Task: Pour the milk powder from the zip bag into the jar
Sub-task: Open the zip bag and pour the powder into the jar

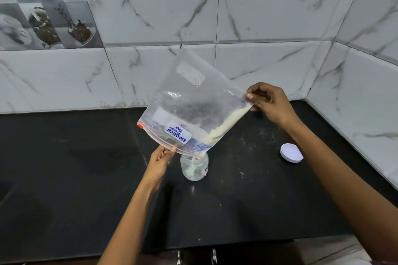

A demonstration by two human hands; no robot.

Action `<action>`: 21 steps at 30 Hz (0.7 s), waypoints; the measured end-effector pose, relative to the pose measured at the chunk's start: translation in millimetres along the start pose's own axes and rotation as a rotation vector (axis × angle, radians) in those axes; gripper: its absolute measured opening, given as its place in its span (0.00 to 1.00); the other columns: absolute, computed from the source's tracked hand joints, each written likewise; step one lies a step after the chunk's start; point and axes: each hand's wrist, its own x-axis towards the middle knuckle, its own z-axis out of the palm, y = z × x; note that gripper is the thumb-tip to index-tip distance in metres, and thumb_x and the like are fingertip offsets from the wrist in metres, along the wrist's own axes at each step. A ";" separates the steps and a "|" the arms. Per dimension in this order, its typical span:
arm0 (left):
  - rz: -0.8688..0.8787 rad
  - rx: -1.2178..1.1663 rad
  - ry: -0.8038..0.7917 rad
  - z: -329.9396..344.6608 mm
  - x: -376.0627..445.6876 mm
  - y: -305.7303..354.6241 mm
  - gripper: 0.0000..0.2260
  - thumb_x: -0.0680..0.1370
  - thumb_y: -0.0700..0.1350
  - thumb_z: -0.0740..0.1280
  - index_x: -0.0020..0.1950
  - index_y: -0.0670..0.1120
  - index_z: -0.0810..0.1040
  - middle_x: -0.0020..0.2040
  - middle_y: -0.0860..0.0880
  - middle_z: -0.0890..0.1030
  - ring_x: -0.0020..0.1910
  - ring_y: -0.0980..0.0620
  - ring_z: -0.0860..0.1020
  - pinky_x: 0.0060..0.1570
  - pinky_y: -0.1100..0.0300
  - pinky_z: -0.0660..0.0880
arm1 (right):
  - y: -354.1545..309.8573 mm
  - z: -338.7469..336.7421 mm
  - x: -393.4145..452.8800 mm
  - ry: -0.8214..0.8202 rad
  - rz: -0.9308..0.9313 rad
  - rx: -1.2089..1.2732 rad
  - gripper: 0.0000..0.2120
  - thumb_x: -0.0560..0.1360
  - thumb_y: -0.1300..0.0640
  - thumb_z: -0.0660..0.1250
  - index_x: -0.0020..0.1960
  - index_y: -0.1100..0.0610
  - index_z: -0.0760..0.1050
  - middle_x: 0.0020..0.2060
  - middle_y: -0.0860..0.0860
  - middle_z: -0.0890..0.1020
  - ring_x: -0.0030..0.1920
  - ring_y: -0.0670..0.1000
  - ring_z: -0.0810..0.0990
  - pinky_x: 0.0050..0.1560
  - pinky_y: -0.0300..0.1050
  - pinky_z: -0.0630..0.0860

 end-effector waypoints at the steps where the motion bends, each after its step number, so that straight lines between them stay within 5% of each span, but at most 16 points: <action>1: 0.008 -0.003 -0.003 0.7 -0.6 0.3 0.12 0.79 0.40 0.65 0.62 0.43 0.77 0.58 0.51 0.83 0.60 0.56 0.79 0.55 0.69 0.75 | -1.3 -0.8 -0.2 0.013 -0.001 0.001 0.06 0.76 0.62 0.66 0.42 0.52 0.77 0.38 0.49 0.80 0.40 0.44 0.80 0.39 0.36 0.79; 17: 0.027 -0.039 0.030 6.4 -9.8 -0.2 0.10 0.79 0.38 0.63 0.60 0.44 0.77 0.55 0.52 0.84 0.59 0.55 0.80 0.58 0.64 0.74 | -18.4 7.6 -4.9 0.060 0.008 -0.068 0.04 0.76 0.61 0.67 0.47 0.63 0.77 0.44 0.58 0.81 0.47 0.55 0.82 0.44 0.45 0.83; 21: 0.024 -0.041 0.033 7.5 -12.0 -1.3 0.10 0.80 0.39 0.63 0.60 0.44 0.77 0.56 0.51 0.84 0.59 0.55 0.80 0.58 0.63 0.75 | -19.6 12.1 -6.9 0.062 0.009 -0.085 0.03 0.74 0.60 0.70 0.46 0.60 0.78 0.41 0.53 0.82 0.41 0.45 0.82 0.40 0.35 0.79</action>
